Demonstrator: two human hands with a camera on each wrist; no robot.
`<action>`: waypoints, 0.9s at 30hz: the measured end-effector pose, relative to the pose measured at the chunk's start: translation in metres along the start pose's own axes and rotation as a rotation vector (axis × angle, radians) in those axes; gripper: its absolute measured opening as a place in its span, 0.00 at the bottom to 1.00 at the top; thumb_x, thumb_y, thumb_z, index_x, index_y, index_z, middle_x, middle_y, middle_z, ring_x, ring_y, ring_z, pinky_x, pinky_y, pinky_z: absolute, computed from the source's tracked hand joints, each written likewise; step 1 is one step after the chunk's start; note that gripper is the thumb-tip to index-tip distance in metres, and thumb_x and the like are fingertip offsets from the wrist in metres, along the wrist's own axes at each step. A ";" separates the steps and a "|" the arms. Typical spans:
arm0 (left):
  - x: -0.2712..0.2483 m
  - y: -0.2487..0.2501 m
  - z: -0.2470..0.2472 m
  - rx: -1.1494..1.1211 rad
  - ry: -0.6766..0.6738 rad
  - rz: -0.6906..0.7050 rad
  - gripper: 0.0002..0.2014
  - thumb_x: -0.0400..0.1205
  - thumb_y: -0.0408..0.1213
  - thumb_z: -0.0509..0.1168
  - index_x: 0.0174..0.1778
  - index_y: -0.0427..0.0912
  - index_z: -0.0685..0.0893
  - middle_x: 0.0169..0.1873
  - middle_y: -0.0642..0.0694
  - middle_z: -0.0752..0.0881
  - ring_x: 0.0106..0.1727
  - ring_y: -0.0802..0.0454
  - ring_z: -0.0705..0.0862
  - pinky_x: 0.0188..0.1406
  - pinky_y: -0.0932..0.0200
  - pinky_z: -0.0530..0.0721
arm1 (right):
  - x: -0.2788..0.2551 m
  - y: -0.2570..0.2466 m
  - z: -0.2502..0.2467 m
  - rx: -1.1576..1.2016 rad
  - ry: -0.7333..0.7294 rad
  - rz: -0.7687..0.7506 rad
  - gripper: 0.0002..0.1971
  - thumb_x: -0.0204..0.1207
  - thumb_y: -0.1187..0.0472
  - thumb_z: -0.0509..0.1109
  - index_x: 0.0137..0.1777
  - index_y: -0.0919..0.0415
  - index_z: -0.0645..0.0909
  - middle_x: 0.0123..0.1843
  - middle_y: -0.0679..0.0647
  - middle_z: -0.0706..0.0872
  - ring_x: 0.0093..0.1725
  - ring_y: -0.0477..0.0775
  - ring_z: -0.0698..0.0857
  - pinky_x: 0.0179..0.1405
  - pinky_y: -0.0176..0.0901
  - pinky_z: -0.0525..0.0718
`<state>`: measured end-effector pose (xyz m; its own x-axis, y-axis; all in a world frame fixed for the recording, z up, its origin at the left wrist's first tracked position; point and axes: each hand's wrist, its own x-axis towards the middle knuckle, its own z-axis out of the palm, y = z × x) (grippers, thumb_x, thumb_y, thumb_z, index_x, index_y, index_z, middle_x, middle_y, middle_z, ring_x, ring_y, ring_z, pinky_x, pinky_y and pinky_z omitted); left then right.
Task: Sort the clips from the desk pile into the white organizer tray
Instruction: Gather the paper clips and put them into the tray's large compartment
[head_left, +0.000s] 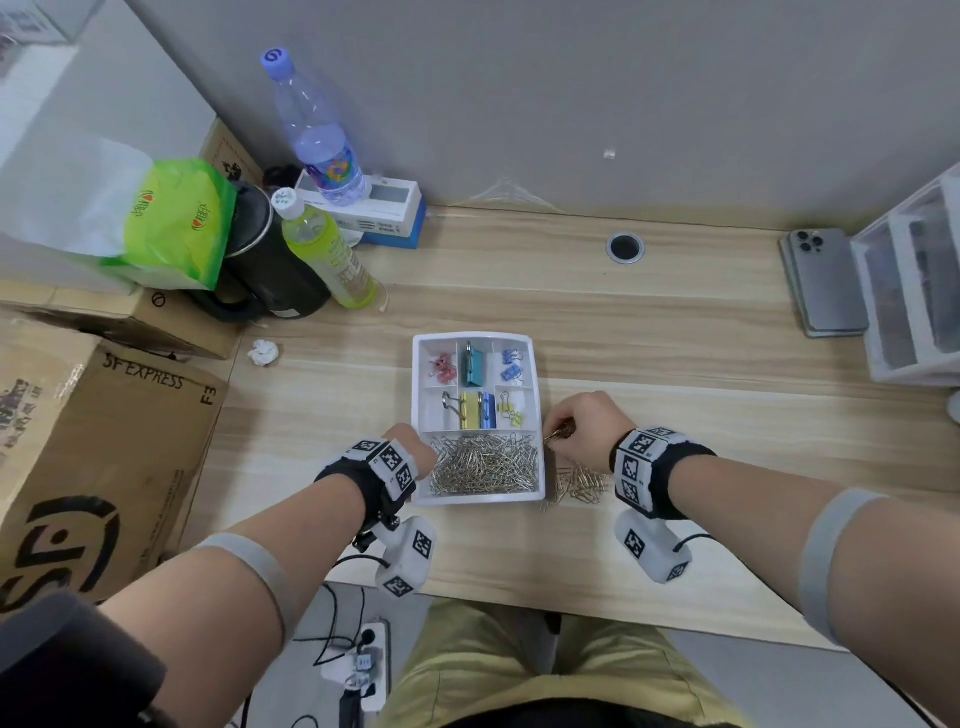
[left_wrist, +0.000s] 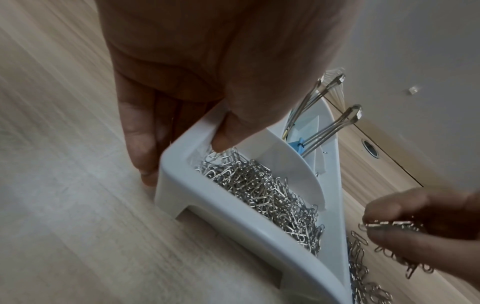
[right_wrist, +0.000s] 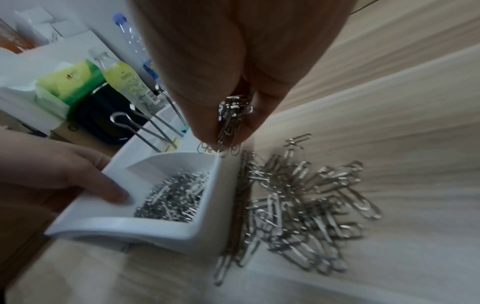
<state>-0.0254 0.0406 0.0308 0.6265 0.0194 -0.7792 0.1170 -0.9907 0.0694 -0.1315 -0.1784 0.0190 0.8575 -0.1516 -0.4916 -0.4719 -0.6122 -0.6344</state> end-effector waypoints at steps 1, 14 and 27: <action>0.000 -0.001 0.000 0.002 -0.005 0.003 0.16 0.81 0.30 0.60 0.26 0.40 0.68 0.26 0.44 0.74 0.40 0.41 0.80 0.53 0.50 0.86 | 0.001 -0.007 0.000 0.006 -0.009 -0.013 0.06 0.70 0.68 0.75 0.42 0.58 0.91 0.44 0.50 0.90 0.41 0.44 0.86 0.42 0.27 0.78; 0.007 -0.008 -0.002 -0.069 -0.062 -0.011 0.11 0.81 0.30 0.60 0.31 0.37 0.71 0.27 0.40 0.75 0.37 0.39 0.83 0.40 0.52 0.83 | -0.007 -0.049 0.049 -0.019 -0.165 -0.191 0.14 0.76 0.64 0.69 0.59 0.53 0.88 0.59 0.50 0.89 0.55 0.48 0.86 0.62 0.43 0.84; 0.007 -0.023 -0.011 -0.040 -0.024 -0.027 0.13 0.81 0.30 0.62 0.30 0.38 0.71 0.45 0.34 0.86 0.52 0.34 0.89 0.50 0.45 0.90 | -0.010 0.044 -0.016 -0.565 -0.196 0.073 0.62 0.43 0.48 0.88 0.77 0.54 0.58 0.67 0.53 0.64 0.67 0.55 0.68 0.65 0.50 0.81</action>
<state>-0.0154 0.0651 0.0304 0.6045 0.0421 -0.7955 0.1645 -0.9837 0.0730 -0.1578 -0.2161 0.0056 0.7476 -0.0960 -0.6572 -0.3004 -0.9314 -0.2056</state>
